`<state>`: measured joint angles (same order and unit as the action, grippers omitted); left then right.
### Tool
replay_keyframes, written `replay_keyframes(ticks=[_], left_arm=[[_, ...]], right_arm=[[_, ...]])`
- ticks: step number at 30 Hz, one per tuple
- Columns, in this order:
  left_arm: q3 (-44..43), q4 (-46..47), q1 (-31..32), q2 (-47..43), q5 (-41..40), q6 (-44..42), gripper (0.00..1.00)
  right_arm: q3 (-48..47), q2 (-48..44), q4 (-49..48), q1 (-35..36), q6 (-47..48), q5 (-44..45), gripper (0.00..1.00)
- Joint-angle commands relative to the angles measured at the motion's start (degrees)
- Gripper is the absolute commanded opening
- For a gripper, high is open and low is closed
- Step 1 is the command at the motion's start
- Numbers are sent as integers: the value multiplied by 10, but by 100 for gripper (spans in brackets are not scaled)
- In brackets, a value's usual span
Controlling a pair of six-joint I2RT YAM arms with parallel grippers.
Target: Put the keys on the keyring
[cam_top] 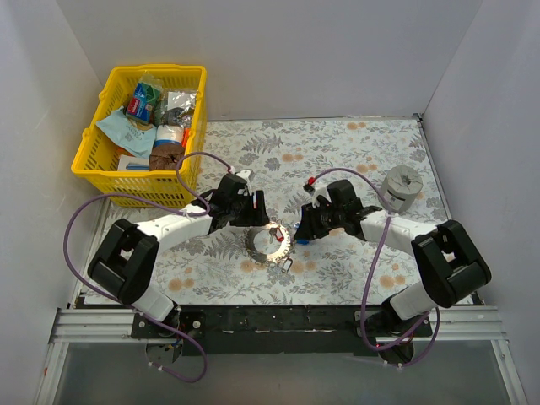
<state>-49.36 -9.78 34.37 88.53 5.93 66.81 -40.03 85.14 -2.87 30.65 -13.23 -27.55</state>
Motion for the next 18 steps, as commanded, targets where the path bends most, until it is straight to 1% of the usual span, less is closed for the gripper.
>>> replay_keyframes(ticks=[1, 11, 14, 18], left_arm=[[1, 30, 5, -32, 40, -11, 64], [1, 30, 14, 0, 65, 9, 61], [8, 29, 19, -2, 74, 18, 59], [21, 21, 25, -2, 85, 28, 54]], right_arm=[[-22, -3, -6, 0, 2, -15, 40], [-38, -2, 11, 0, 12, -5, 39], [-51, 12, 16, 2, 18, -22, 39], [-62, 32, 21, 9, 20, -22, 39]])
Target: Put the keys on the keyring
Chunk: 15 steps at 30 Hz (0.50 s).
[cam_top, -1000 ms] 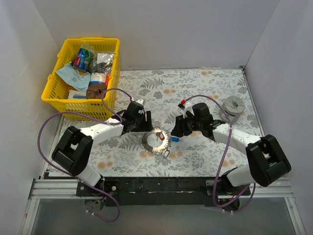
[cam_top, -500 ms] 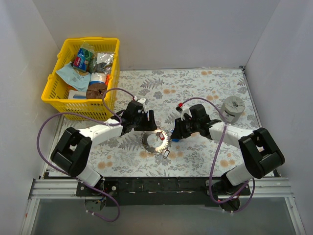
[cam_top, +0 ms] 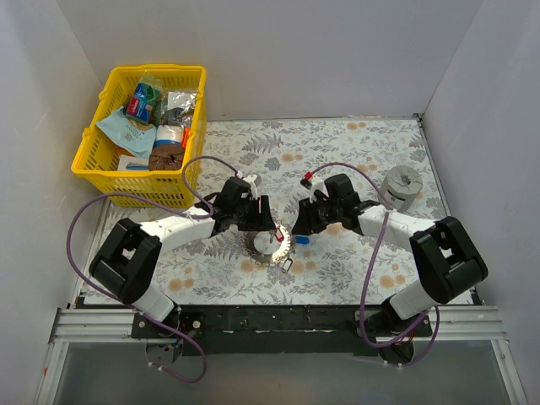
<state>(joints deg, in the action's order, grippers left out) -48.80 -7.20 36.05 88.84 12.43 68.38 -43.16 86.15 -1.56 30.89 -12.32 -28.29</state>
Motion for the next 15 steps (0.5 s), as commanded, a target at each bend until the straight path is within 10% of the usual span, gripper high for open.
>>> replay_keyframes(ticks=[1, 15], left_arm=[[18, -10, 9, -4, 22, 18, 53], [41, -73, 13, 36, -53, 21, 40]], right_arm=[[-33, 31, 9, 8, 11, -15, 39], [-39, 62, 64, 37, 30, 4, 34]])
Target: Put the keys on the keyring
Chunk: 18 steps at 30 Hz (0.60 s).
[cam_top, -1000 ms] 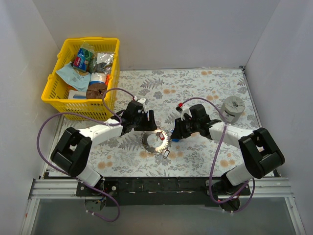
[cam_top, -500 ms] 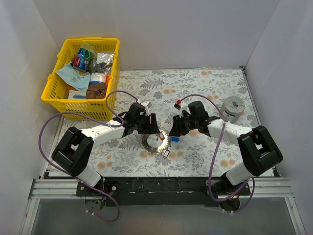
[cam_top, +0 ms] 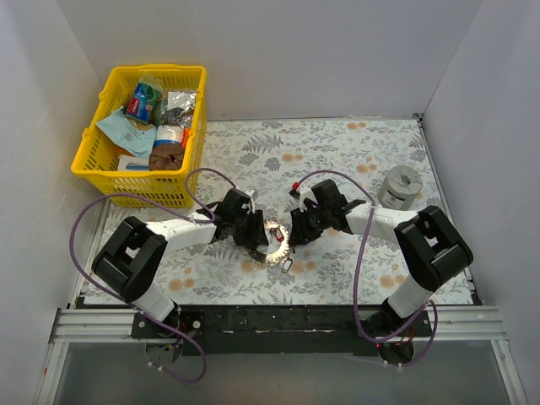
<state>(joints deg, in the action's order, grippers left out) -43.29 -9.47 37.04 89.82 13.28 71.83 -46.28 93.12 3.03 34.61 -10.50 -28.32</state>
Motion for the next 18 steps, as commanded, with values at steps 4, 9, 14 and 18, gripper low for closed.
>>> replay_keyframes(ticks=[4, 9, 14, 18], left_arm=[[-62, -98, 3, 73, -154, -36, 40], [-115, -103, 3, 124, -179, -54, 40], [-151, -92, 3, 164, -167, -60, 41], [-162, -91, 3, 171, -150, -59, 41]], right_arm=[[1, -14, 27, 0, 18, 11, 25], [3, -9, 21, 1, 13, -11, 19], [2, -10, 17, 4, 6, -13, 18], [1, -17, 22, 4, 5, -9, 20]])
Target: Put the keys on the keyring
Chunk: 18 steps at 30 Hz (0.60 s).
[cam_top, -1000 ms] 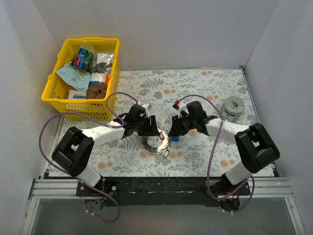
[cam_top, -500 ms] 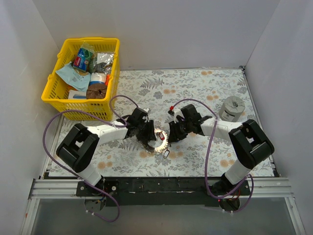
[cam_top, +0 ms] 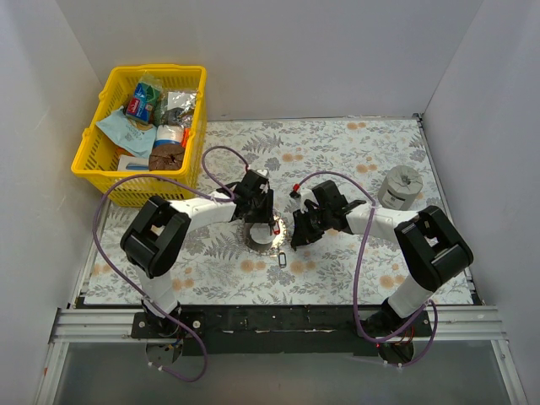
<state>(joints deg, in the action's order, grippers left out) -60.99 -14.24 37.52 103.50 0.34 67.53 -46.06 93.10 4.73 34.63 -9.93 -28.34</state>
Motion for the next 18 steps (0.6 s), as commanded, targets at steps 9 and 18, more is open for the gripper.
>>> replay_keyframes(ticks=[9, 18], left_arm=[[45, -11, -2, -46, 15, -13, 47], [77, 10, -2, -94, 26, 0, 50]], right_arm=[[6, -26, -19, 3, -18, -20, 31], [-6, -13, -39, 9, -54, -21, 34]])
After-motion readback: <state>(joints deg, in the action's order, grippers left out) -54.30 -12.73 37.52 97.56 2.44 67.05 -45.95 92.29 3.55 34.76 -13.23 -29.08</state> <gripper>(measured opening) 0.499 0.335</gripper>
